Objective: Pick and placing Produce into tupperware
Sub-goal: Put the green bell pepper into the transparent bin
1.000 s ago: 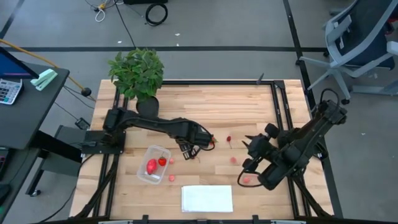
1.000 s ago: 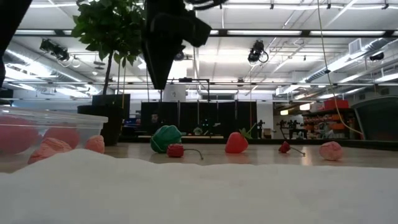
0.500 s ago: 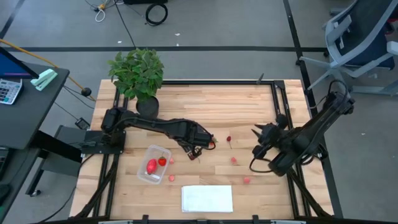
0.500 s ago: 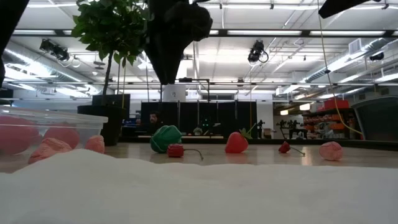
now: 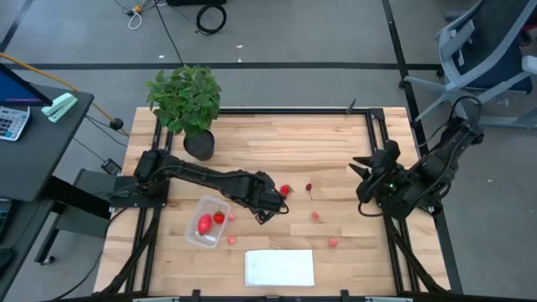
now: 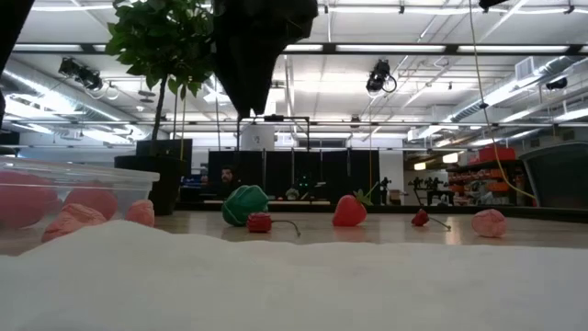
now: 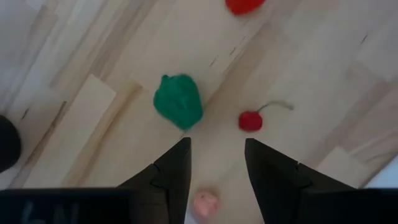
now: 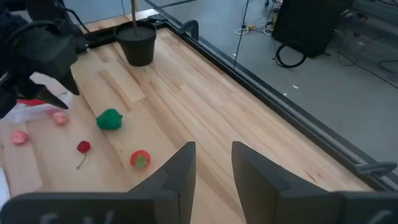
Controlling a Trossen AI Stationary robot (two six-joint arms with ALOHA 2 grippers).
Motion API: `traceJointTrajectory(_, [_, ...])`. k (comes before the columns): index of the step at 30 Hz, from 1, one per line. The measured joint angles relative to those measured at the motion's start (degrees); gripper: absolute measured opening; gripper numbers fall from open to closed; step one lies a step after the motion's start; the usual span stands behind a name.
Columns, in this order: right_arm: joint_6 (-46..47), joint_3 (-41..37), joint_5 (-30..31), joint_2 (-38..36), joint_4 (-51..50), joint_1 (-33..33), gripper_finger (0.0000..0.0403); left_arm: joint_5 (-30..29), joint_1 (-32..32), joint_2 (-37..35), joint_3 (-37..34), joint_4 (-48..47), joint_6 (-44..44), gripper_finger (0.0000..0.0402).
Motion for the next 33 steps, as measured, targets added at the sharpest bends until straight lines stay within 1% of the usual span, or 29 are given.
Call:
traceJointTrajectory(3, [-1.04, 0.00, 0.00, -1.03, 0.04, 0.00, 0.0111, -1.15, -0.90, 0.00, 0.00, -2.57, -3.49, 0.0164])
traceJointTrajectory(7, [-1.09, 0.00, -0.02, -1.65, 0.00, 0.00, 0.0111, -6.80, -1.77, -0.30, 0.00, -8.08, -8.16, 0.0169])
traceJointTrajectory(11, [-1.10, 0.00, -0.06, -1.63, 0.02, 0.00, 0.0111, -6.96, -1.77, -0.39, 0.00, -11.42, -13.56, 0.0170])
traceJointTrajectory(13, [-1.11, 0.00, -0.07, -1.63, 0.02, 0.00, 0.0111, -6.39, -1.77, -0.42, 0.00, -10.55, -14.85, 0.0170])
traceJointTrajectory(19, [-1.09, 0.00, -0.12, -1.61, 0.02, 0.00, 0.0111, -5.63, -0.67, -0.39, 0.00, -4.66, -9.66, 0.0170])
traceJointTrajectory(23, [-1.09, 0.00, -0.15, -1.61, 0.02, 0.00, 0.0111, -1.87, 0.84, -0.38, 0.00, -2.76, -6.62, 0.0170])
traceJointTrajectory(26, [-1.09, 0.00, -0.15, -1.60, 0.02, 0.00, 0.0111, -1.81, 1.36, -0.37, 0.00, -0.52, -7.01, 0.0170])
traceJointTrajectory(28, [-1.09, 0.00, -0.15, -1.60, 0.02, 0.00, 0.0111, -1.81, 1.54, -0.37, 0.00, -0.17, -5.76, 0.0170])
traceJointTrajectory(31, [-1.09, 0.00, -0.15, -1.58, 0.02, 0.00, 0.0111, -1.94, 2.42, -0.37, -0.02, -3.12, -5.54, 0.0170])
traceJointTrajectory(33, [-1.09, 0.00, -0.15, -1.58, 0.02, 0.00, 0.0111, -2.14, 3.15, -0.42, -1.39, -2.52, -5.88, 0.0170])
